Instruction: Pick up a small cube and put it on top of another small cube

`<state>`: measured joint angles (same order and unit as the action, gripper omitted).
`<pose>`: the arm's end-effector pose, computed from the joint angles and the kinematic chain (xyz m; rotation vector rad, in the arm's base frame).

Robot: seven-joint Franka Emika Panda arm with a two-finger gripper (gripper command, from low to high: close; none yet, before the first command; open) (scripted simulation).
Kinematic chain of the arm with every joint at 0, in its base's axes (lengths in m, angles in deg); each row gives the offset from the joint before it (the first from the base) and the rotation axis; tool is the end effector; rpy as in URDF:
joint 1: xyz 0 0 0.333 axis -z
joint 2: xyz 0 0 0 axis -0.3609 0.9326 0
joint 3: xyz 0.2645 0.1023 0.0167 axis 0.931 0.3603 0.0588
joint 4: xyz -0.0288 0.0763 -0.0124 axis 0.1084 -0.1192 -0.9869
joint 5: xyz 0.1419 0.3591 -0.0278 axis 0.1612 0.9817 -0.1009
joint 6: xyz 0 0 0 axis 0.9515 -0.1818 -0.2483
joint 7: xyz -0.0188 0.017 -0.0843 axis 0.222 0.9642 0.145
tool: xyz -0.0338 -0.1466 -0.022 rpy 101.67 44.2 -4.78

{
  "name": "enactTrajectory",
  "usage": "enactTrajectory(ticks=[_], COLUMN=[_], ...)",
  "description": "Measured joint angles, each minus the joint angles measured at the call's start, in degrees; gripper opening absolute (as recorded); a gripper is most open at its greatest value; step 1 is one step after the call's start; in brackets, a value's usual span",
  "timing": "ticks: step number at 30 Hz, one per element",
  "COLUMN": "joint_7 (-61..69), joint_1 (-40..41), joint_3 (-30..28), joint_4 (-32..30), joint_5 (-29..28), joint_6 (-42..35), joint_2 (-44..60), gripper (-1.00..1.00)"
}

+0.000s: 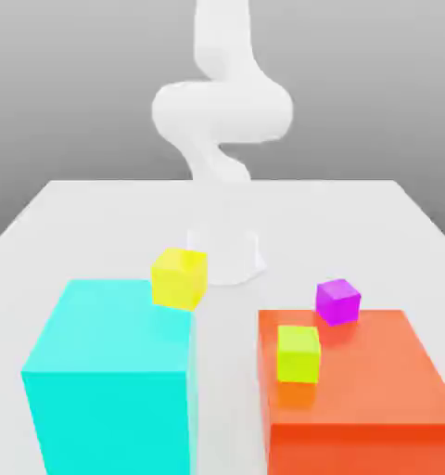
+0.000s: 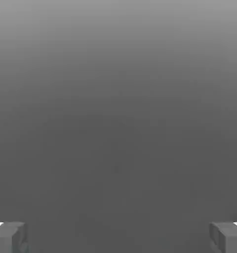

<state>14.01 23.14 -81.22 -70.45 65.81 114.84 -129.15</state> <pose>0.4103 -0.0157 0.6373 -2.5206 1.0888 -0.9847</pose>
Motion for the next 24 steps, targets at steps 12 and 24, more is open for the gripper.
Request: enactTrajectory(ticks=[12,24], joint_7=[5.1,9.2], joint_1=[9.7,18.5], joint_3=[-7.9,-13.1], joint_4=[-3.9,-15.6], joint_5=[-8.7,-6.5], joint_6=[-8.0,-3.5], joint_2=[24.5,45.0], gripper=[0.0,0.0])
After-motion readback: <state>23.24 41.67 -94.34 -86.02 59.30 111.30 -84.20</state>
